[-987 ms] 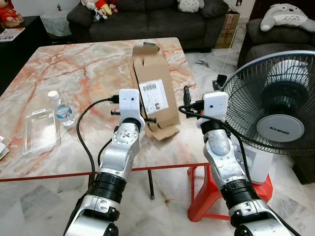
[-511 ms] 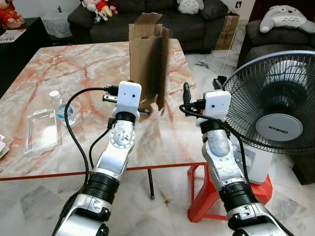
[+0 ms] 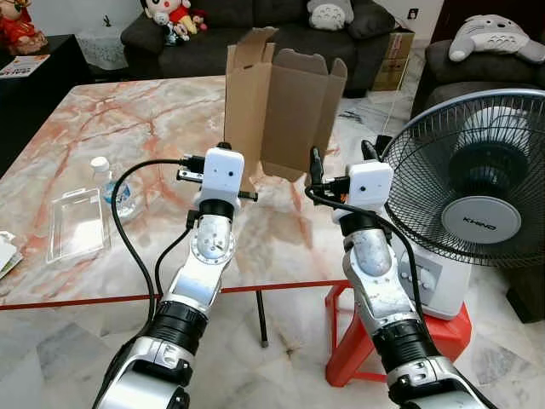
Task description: Picking trash to rubbish bin
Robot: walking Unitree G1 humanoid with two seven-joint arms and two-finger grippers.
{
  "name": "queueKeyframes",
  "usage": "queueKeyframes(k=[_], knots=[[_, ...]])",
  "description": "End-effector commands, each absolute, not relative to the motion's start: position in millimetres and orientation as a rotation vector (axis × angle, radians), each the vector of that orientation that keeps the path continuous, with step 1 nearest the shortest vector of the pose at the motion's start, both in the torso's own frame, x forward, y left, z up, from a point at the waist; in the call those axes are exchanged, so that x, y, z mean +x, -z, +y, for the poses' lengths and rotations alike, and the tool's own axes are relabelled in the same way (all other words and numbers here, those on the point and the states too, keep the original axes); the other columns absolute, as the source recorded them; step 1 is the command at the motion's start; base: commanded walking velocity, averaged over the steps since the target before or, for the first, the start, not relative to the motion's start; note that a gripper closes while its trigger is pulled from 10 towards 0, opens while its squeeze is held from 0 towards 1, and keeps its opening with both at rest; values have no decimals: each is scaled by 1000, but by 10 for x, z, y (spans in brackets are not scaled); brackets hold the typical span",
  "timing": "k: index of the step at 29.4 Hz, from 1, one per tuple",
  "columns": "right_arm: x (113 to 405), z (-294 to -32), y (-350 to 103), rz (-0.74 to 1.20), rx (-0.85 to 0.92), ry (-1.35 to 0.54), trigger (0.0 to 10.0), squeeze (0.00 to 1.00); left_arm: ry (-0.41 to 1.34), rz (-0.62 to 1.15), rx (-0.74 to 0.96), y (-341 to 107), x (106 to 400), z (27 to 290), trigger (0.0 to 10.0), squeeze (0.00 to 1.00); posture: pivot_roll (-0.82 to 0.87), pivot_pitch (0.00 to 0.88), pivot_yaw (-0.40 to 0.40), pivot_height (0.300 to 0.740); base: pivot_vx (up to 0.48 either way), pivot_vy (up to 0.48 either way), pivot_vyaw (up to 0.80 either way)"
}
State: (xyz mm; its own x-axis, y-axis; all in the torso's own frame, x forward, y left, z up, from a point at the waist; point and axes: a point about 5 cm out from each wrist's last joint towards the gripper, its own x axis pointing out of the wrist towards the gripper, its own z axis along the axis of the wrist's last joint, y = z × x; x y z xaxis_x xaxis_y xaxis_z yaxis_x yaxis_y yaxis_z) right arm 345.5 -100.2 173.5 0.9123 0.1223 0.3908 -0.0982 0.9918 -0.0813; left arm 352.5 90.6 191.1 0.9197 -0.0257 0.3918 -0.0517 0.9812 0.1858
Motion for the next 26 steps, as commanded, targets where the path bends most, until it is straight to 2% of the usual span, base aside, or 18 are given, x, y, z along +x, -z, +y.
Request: queueKeyframes(k=[1,26], knots=[[3434,-952,-1769,-429,-55,-132,10000,0,-20,-424,200,-1931,3528,905,10000,0,-105,0,38,740,0,0,0],[3398,-934,-1697,-410,-43,-134,10000,0,-29,-439,187,-1924,3527,936,10000,0,-106,0,41,740,0,0,0]])
